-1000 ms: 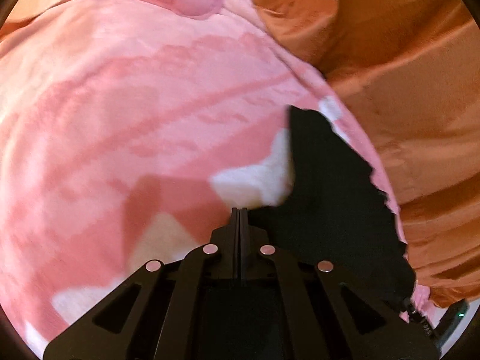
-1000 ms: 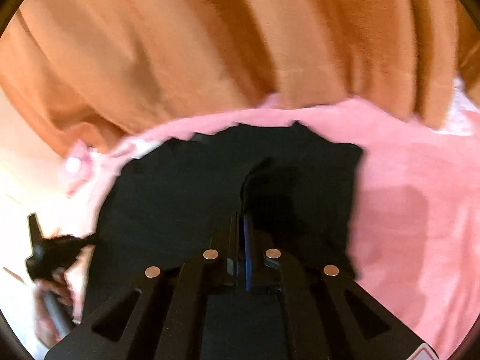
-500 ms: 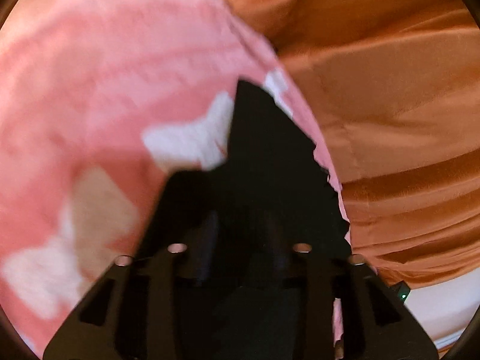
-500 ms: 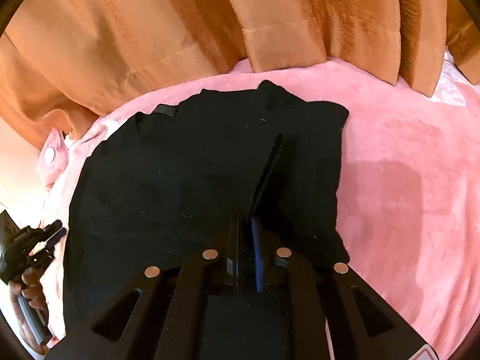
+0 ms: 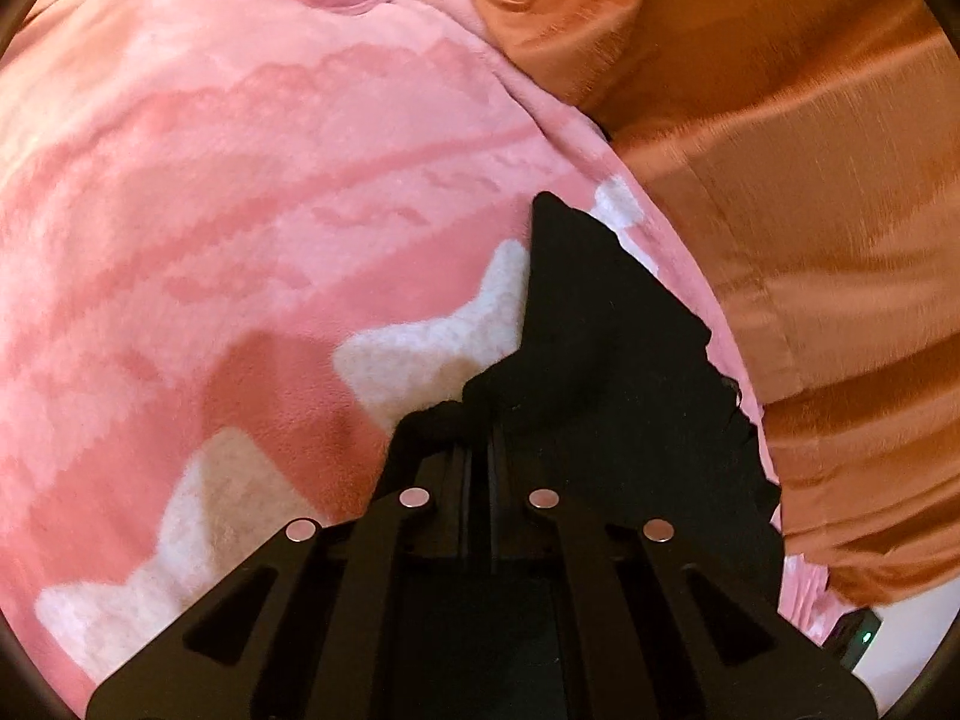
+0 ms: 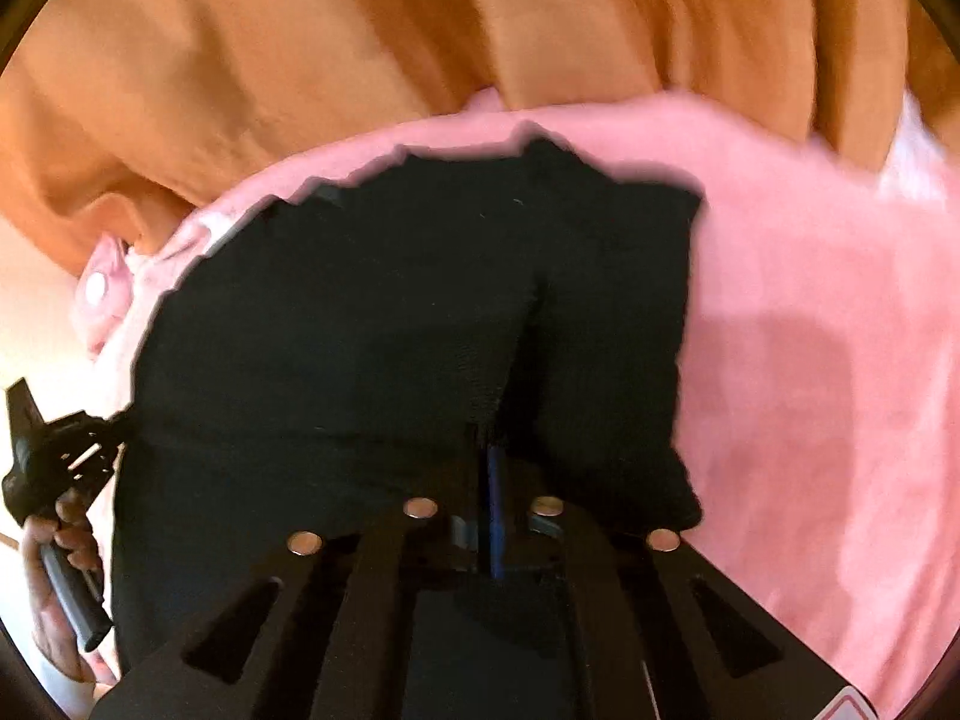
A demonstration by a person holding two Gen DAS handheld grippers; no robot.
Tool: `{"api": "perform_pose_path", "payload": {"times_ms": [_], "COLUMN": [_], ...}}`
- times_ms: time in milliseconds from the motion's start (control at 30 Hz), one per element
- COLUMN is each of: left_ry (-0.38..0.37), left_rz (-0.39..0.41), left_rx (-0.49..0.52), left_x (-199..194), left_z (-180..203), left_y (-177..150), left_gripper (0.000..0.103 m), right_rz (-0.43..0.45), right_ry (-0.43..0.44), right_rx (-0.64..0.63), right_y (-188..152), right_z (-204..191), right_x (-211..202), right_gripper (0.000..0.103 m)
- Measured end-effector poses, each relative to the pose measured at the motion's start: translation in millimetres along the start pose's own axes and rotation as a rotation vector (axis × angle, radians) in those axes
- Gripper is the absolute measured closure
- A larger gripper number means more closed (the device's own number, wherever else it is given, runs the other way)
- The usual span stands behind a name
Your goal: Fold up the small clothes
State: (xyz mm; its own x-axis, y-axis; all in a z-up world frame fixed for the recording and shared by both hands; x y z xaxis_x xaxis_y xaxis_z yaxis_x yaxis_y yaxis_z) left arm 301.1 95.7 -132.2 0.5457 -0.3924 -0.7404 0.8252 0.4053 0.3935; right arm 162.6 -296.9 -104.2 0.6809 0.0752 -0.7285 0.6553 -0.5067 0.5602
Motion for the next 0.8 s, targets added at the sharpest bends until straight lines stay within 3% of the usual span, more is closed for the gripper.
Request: {"api": "perform_pose_path", "payload": {"times_ms": [100,167,267,433,467,533,567,600,800], "left_ry": [-0.012,-0.007,0.002,0.009,0.014,0.007,0.009,0.011,-0.012], "left_rz": [-0.008,-0.009,-0.033,-0.036,-0.034,-0.046,-0.046,-0.039,-0.114], "left_rx": [-0.009,-0.003,0.028,0.133,0.154,0.174,0.175,0.182,0.149], "left_x": [-0.2,-0.3,-4.2,-46.4,-57.5,-85.6,-95.1,-111.4,-173.1], "left_z": [-2.2,-1.8,0.2,-1.3,-4.4,-17.2,-23.0,-33.8,-97.8], "left_y": [-0.3,-1.1,-4.0,-12.7,-15.2,-27.7,-32.8,-43.7,-137.8], "left_gripper": [0.100,0.100,0.098,0.097,0.092,0.074,0.063,0.059,0.052], "right_rz": [0.065,0.009,0.003,0.060,0.068,0.106,0.123,0.133,0.030], "right_ry": [0.001,-0.049,-0.011,-0.028,-0.029,-0.050,-0.058,-0.065,-0.039], "right_rx": [-0.056,-0.035,0.028,-0.047,-0.068,-0.099,-0.087,-0.062,0.140], "right_y": [7.0,-3.4,-5.8,-26.8,-33.3,-54.9,-65.5,-83.7,-218.1], "right_z": [-17.6,-4.3,2.3,-13.2,-14.5,-9.4,-3.1,5.9,52.3], "right_x": [-19.4,-4.2,-3.7,-69.3,-82.1,-117.0,-128.9,-142.7,-161.4], "right_gripper": [0.102,0.102,0.102,0.091,0.086,0.067,0.049,0.043,0.043]}}
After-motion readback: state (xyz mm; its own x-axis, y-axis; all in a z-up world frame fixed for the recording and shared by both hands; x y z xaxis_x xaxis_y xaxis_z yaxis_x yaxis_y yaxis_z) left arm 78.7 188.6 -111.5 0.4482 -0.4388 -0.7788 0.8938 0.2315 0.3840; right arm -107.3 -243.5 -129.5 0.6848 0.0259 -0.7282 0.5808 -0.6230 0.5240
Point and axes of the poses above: each gripper's, at about its wrist camera, not at the fingertips, and x roughly the way its jaws point, z to its right, y to its top, the point moved 10 cm from there along x, roughly the way its jaws point, and after that the axes turned 3 degrees about x, right-handed, at the moved point
